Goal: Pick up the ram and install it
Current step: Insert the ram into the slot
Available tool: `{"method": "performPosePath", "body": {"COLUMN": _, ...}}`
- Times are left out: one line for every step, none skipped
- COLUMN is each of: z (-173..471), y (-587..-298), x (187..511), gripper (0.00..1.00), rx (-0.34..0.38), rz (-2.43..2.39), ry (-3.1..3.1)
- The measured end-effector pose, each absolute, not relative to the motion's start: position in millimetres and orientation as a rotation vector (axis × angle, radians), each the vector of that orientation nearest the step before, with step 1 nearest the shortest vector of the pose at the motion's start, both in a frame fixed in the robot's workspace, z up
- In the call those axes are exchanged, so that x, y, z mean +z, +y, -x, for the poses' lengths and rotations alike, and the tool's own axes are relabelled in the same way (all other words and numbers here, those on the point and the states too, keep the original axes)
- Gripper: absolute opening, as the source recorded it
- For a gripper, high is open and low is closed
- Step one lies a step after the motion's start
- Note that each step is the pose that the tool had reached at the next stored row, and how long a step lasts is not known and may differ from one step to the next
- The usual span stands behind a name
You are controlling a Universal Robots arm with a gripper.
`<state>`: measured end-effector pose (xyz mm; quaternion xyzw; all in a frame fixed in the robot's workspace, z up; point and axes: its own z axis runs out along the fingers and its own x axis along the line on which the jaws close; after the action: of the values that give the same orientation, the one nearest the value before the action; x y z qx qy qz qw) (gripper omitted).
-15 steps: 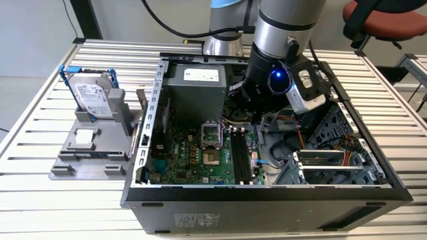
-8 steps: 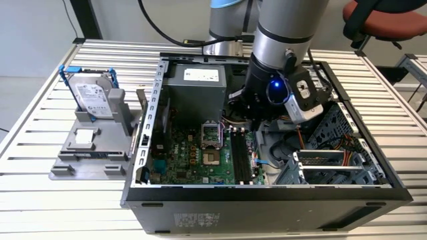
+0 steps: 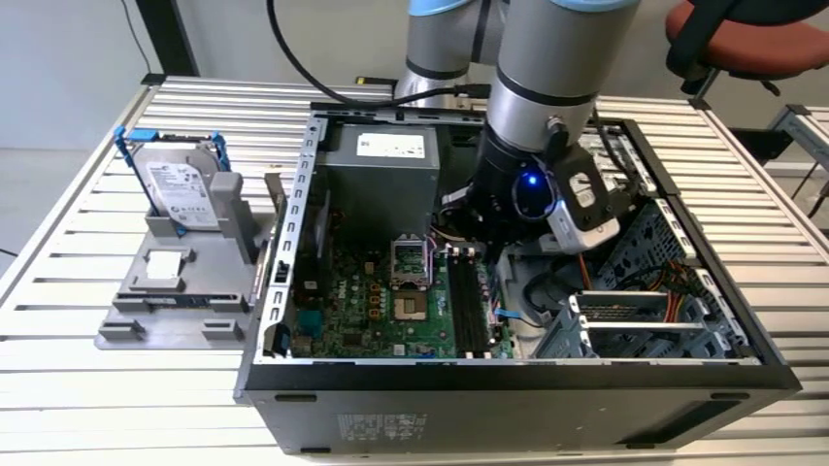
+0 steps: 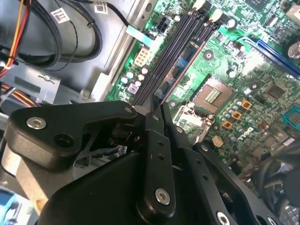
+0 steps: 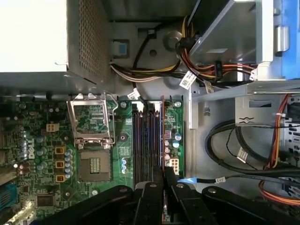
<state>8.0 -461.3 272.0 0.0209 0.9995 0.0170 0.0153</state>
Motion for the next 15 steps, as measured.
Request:
{"method": "performPosePath", "body": {"z": -8, "y": -462, "x": 270, "gripper": 0.0, "rx": 0.053, "rz": -0.065, "ry": 3.11}}
{"method": "performPosePath", "body": {"z": -8, "y": -464, "x": 269, "gripper": 0.0, "rx": 0.053, "rz": -0.065, "ry": 3.11}}
{"method": "performPosePath", "body": {"z": -8, "y": -465, "x": 268, "gripper": 0.0, "rx": 0.053, "rz": -0.065, "ry": 3.11}}
{"method": "performPosePath", "body": {"z": -8, "y": -466, "x": 266, "gripper": 0.0, "rx": 0.053, "rz": -0.064, "ry": 3.11}}
{"method": "performPosePath", "body": {"z": -8, "y": -468, "x": 265, "gripper": 0.0, "rx": 0.053, "rz": -0.064, "ry": 3.11}}
{"method": "performPosePath", "body": {"z": -8, "y": -469, "x": 263, "gripper": 0.0, "rx": 0.053, "rz": -0.064, "ry": 3.11}}
{"method": "performPosePath", "body": {"z": -8, "y": -469, "x": 261, "gripper": 0.0, "rx": 0.053, "rz": -0.064, "ry": 3.11}}
{"method": "performPosePath", "body": {"z": -8, "y": -470, "x": 260, "gripper": 0.0, "rx": 0.053, "rz": -0.063, "ry": 3.11}}
{"method": "performPosePath", "body": {"z": -8, "y": -470, "x": 258, "gripper": 0.0, "rx": 0.053, "rz": -0.063, "ry": 3.11}}
{"method": "performPosePath", "body": {"z": -8, "y": -470, "x": 256, "gripper": 0.0, "rx": 0.053, "rz": -0.062, "ry": 3.11}}
{"method": "performPosePath", "body": {"z": -8, "y": -470, "x": 255, "gripper": 0.0, "rx": 0.053, "rz": -0.06, "ry": 3.11}}
{"method": "performPosePath", "body": {"z": -8, "y": -470, "x": 253, "gripper": 0.0, "rx": 0.052, "rz": -0.059, "ry": 3.11}}
{"method": "performPosePath", "body": {"z": -8, "y": -470, "x": 252, "gripper": 0.0, "rx": 0.052, "rz": -0.058, "ry": 3.11}}
{"method": "performPosePath", "body": {"z": -8, "y": -471, "x": 251, "gripper": 0.0, "rx": 0.052, "rz": -0.056, "ry": 3.11}}
{"method": "performPosePath", "body": {"z": -8, "y": -471, "x": 249, "gripper": 0.0, "rx": 0.05, "rz": -0.053, "ry": 3.11}}
